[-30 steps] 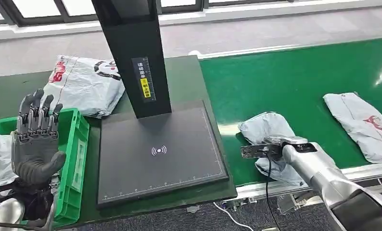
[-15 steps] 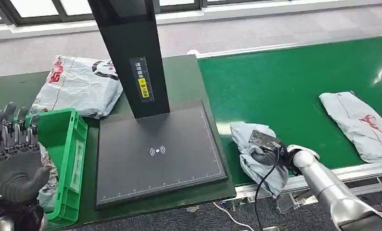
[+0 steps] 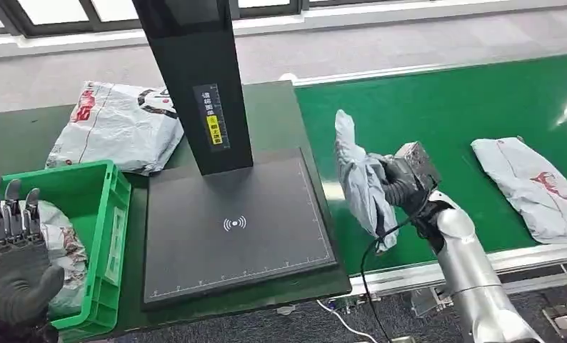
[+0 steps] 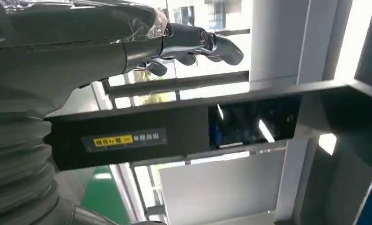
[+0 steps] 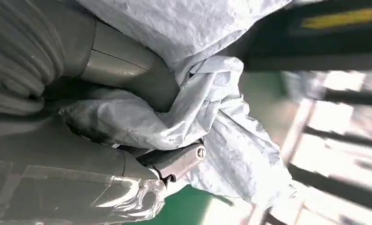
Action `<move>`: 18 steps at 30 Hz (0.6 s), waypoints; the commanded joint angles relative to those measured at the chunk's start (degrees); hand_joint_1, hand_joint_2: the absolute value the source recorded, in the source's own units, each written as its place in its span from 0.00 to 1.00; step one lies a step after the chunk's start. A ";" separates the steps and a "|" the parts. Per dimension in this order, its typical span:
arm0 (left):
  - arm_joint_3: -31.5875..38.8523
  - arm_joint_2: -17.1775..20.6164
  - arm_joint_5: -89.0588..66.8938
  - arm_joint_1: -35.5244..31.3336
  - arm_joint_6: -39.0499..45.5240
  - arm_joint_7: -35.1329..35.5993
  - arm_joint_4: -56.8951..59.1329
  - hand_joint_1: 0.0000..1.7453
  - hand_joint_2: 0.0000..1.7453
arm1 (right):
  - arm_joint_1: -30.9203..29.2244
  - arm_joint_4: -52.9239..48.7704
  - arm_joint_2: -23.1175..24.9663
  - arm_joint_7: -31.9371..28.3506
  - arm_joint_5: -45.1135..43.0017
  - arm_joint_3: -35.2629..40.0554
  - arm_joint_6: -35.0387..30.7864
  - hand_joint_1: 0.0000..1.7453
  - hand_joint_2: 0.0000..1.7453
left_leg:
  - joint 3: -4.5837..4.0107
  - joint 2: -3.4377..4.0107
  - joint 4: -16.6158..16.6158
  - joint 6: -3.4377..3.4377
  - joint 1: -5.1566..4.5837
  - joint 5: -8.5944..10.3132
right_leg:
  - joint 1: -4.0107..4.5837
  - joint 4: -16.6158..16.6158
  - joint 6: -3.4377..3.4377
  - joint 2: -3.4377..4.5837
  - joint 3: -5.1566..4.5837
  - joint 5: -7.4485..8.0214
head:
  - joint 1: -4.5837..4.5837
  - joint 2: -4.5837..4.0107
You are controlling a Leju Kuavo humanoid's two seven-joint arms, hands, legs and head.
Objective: Moved the parcel from conveyor to table for the left to box.
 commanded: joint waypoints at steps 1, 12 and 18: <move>3.39 -3.19 -1.67 -0.13 -1.23 -0.29 2.25 0.00 1.00 | 0.54 -16.64 12.03 -0.20 0.41 -8.86 -2.58 1.00 1.00 | 0.06 0.20 -0.06 -0.01 -0.02 -0.02 | -0.01 -0.03 -0.01 0.15 -0.01 0.01 | 0.00 0.00; -0.84 -3.95 -4.27 -5.30 -1.30 -0.17 6.19 0.00 1.00 | -7.88 -13.97 13.90 3.88 9.18 -0.11 -5.31 1.00 1.00 | -0.05 0.31 0.02 0.00 -0.04 0.03 | -0.05 0.04 0.01 0.25 -0.16 0.08 | 0.00 0.00; -3.42 -3.82 -4.37 -8.20 -0.17 0.55 8.31 0.00 1.00 | -20.27 3.20 16.44 6.77 12.08 11.59 -8.62 1.00 1.00 | 0.06 0.77 -0.04 -0.08 -0.03 0.12 | -0.04 0.00 -0.05 0.69 -0.19 0.29 | 0.00 0.00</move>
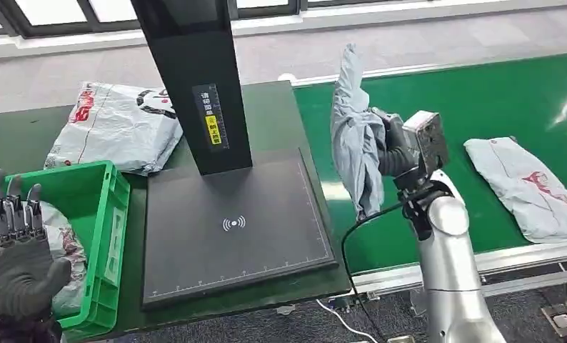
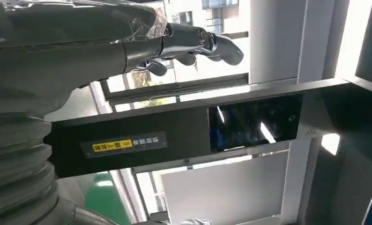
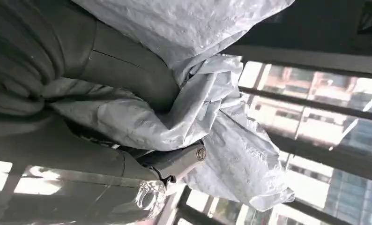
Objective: Moved the parcel from conveyor to table for the left to box.
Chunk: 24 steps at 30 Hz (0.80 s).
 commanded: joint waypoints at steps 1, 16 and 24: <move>-4.10 -0.68 -0.42 -5.79 1.03 0.76 6.80 0.00 1.00 | -16.51 19.94 4.66 1.99 2.44 14.56 -3.83 1.00 1.00 | 0.09 0.53 -0.02 -0.01 -0.02 0.01 | 0.00 0.02 -0.01 0.48 -0.09 0.17 | 0.00 0.00; -7.65 -0.12 0.96 -10.14 0.87 2.04 10.28 0.00 1.00 | -22.80 40.08 12.12 4.29 1.48 30.19 -4.14 1.00 1.00 | 0.11 0.42 -0.15 -0.09 0.05 0.19 | 0.09 -0.04 -0.15 0.31 -0.11 0.26 | 0.00 0.00; -7.81 -0.05 1.14 -10.16 1.07 2.01 10.36 0.00 1.00 | -22.92 41.81 13.16 4.94 0.70 31.80 -3.81 1.00 1.00 | 0.04 0.28 -0.06 -0.12 0.10 0.18 | 0.07 0.03 -0.13 0.21 -0.14 0.19 | 0.00 0.00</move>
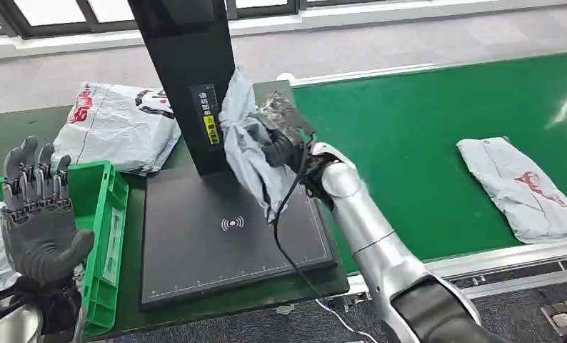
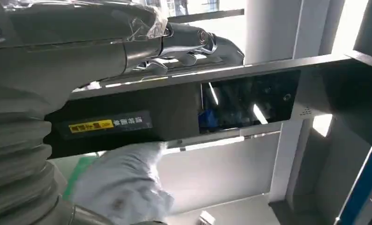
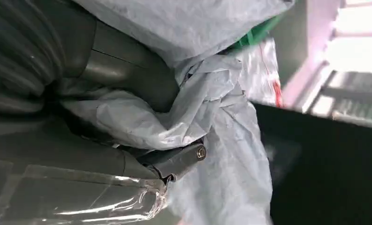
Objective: Moved the parcel from conveyor to table for the left to box.
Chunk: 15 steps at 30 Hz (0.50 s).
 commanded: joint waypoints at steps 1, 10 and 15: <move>-2.75 1.11 0.73 -3.32 0.79 0.11 5.39 0.00 1.00 | -5.45 16.16 4.45 0.85 -1.08 11.11 0.74 1.00 1.00 | 0.04 0.04 -0.05 0.02 -0.03 0.02 | -0.01 -0.03 0.01 0.01 0.03 0.02 | 0.00 0.00; -2.44 1.54 0.71 -3.52 1.08 0.35 4.68 0.00 1.00 | -6.73 20.62 6.77 -0.17 -3.63 14.48 1.45 0.01 1.00 | -0.01 0.07 -0.04 -0.01 0.01 0.02 | 0.08 -0.02 0.00 -0.01 -0.04 0.02 | 0.00 0.00; -2.34 1.74 0.80 -3.25 1.14 0.22 4.83 0.00 1.00 | -6.78 20.26 6.35 -0.44 -4.86 14.29 2.40 0.00 1.00 | -0.03 0.05 -0.03 0.02 -0.01 0.03 | 0.06 -0.03 0.03 -0.02 -0.06 0.03 | 0.00 0.00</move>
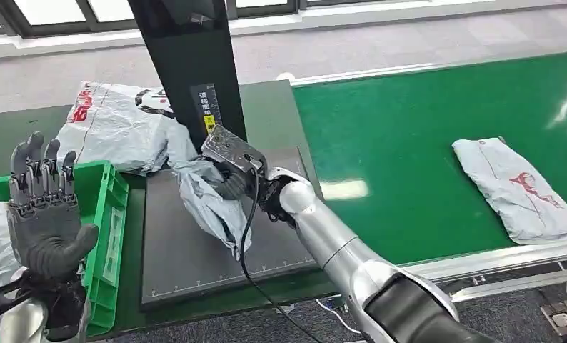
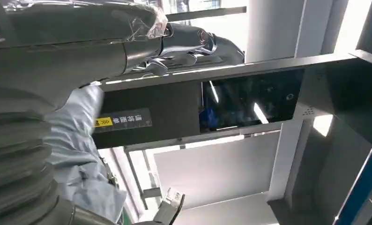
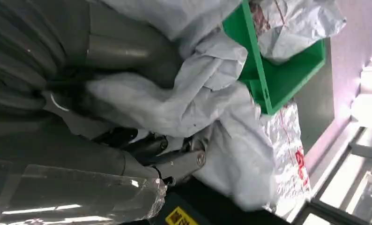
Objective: Moved the parcel from conveyor to table for the left to box.
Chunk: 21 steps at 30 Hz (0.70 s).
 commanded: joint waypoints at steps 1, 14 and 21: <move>-1.23 1.72 0.22 -1.80 0.32 0.09 3.19 0.00 1.00 | -4.33 7.12 -0.11 -0.46 -1.79 4.71 1.15 0.00 1.00 | 0.02 0.05 -0.04 0.04 -0.03 0.03 | -0.01 -0.04 0.03 -0.03 0.02 0.03 | 0.00 0.00; -1.29 1.14 -0.06 -2.45 0.45 0.05 3.05 0.00 1.00 | -4.56 7.32 -0.19 -0.53 -2.65 4.98 1.21 0.00 1.00 | 0.03 0.02 -0.06 0.05 0.00 0.04 | 0.02 -0.09 0.02 -0.07 0.06 0.04 | 0.00 0.00; -0.97 1.27 -0.28 -2.60 0.32 0.14 3.21 0.00 1.00 | -4.71 6.54 -0.81 -1.86 -4.23 3.93 1.84 0.00 1.00 | -0.01 -0.01 -0.02 0.04 -0.03 0.04 | -0.01 -0.02 0.01 -0.09 0.01 0.03 | 0.00 0.00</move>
